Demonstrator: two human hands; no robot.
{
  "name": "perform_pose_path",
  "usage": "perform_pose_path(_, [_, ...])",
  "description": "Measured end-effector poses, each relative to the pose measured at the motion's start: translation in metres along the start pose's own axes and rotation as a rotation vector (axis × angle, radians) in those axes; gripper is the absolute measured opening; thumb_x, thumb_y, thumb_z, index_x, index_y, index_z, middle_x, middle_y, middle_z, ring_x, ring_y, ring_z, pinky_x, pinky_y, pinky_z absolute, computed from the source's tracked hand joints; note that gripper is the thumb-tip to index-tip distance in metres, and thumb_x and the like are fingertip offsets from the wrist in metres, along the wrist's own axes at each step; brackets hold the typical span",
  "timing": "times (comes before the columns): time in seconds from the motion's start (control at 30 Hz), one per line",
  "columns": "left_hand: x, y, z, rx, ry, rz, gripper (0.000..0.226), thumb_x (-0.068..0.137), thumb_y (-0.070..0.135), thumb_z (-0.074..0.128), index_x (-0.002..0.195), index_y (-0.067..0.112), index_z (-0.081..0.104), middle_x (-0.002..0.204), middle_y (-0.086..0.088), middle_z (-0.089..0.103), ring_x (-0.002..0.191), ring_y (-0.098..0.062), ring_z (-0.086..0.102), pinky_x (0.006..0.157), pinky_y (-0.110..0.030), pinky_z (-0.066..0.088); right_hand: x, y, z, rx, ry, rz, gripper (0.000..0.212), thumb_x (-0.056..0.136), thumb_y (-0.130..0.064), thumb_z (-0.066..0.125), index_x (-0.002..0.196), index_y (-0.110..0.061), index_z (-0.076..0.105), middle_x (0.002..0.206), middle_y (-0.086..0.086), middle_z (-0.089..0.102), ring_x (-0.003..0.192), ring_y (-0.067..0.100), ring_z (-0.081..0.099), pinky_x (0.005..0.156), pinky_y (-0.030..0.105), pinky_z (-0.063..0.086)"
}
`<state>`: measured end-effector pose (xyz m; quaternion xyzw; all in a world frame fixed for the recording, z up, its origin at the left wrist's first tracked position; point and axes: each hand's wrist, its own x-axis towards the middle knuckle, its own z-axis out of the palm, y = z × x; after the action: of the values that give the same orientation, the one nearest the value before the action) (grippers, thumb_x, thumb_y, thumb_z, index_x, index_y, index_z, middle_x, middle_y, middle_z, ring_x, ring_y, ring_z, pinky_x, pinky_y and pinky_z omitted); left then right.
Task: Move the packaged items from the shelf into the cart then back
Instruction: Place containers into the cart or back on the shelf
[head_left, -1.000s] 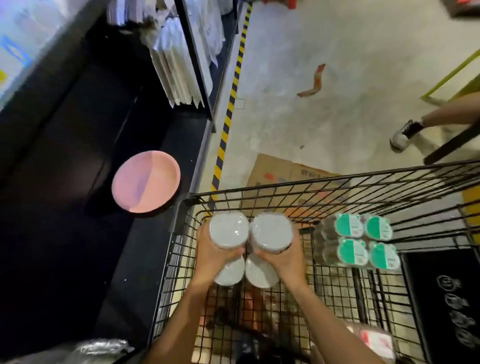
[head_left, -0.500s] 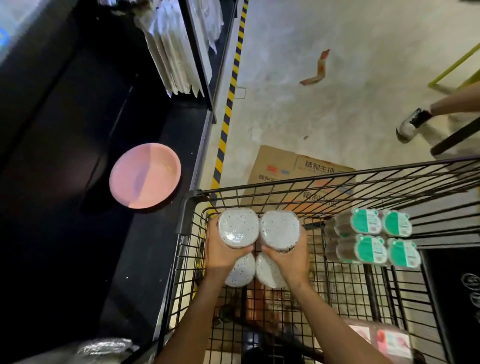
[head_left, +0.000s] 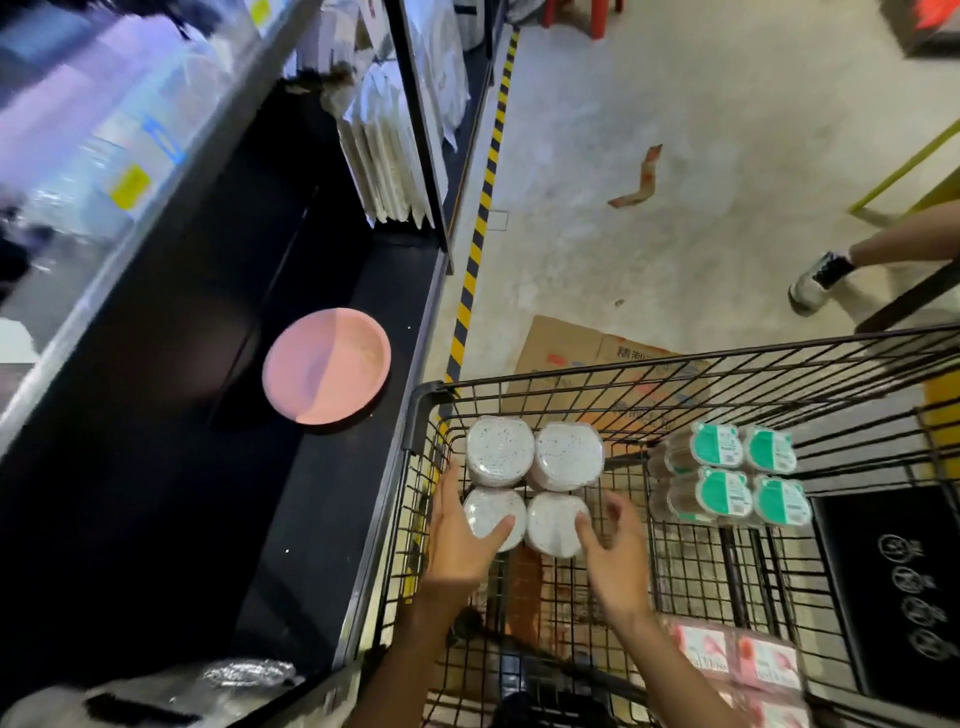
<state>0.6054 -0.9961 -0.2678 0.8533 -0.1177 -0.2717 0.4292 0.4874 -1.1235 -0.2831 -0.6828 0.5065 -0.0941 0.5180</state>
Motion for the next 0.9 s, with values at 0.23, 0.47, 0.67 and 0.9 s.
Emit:
perform_pose_path(0.23, [-0.084,0.035,-0.039,0.115,-0.030,0.180,0.063,0.095,0.033,0.054,0.149,0.026,0.024,0.157,0.008,0.019,0.143,-0.003,0.015,0.120,-0.035,0.016,-0.088,-0.056,-0.042,-0.079,-0.218,-0.286,0.045,0.097,-0.028,0.048,0.141,-0.021,0.041,0.147,-0.002,0.038,0.132,0.011,0.034,0.112,0.037,0.030])
perform_pose_path(0.47, [-0.195,0.058,-0.077,0.138,0.271,0.212,0.053,0.097,0.034,0.047,0.145,0.013,0.037,0.151,0.003,0.032,0.141,-0.010,0.027,0.111,-0.013,0.015,-0.161,-0.091,-0.072,-0.134,-0.411,-0.600,0.050,0.096,-0.045,0.040,0.141,-0.024,0.043,0.153,-0.003,0.032,0.140,0.010,0.024,0.115,0.037,0.022])
perform_pose_path(0.67, [-0.313,0.058,-0.109,0.103,0.602,0.172,0.053,0.095,0.039,0.043,0.143,0.015,0.039,0.149,0.004,0.037,0.137,-0.006,0.032,0.109,-0.014,0.021,-0.234,-0.110,-0.088,-0.103,-0.598,-0.817,0.045,0.095,-0.041,0.042,0.136,-0.021,0.047,0.138,-0.013,0.041,0.131,0.003,0.034,0.112,0.032,0.029])
perform_pose_path(0.9, [-0.450,0.036,-0.152,0.016,0.975,0.047,0.052,0.096,0.039,0.041,0.145,0.021,0.037,0.149,0.013,0.034,0.134,0.007,0.028,0.106,-0.002,0.020,-0.328,-0.128,-0.075,-0.022,-0.857,-1.015,0.044,0.095,-0.035,0.042,0.137,-0.023,0.048,0.138,-0.025,0.039,0.127,-0.020,0.029,0.096,-0.003,0.022])
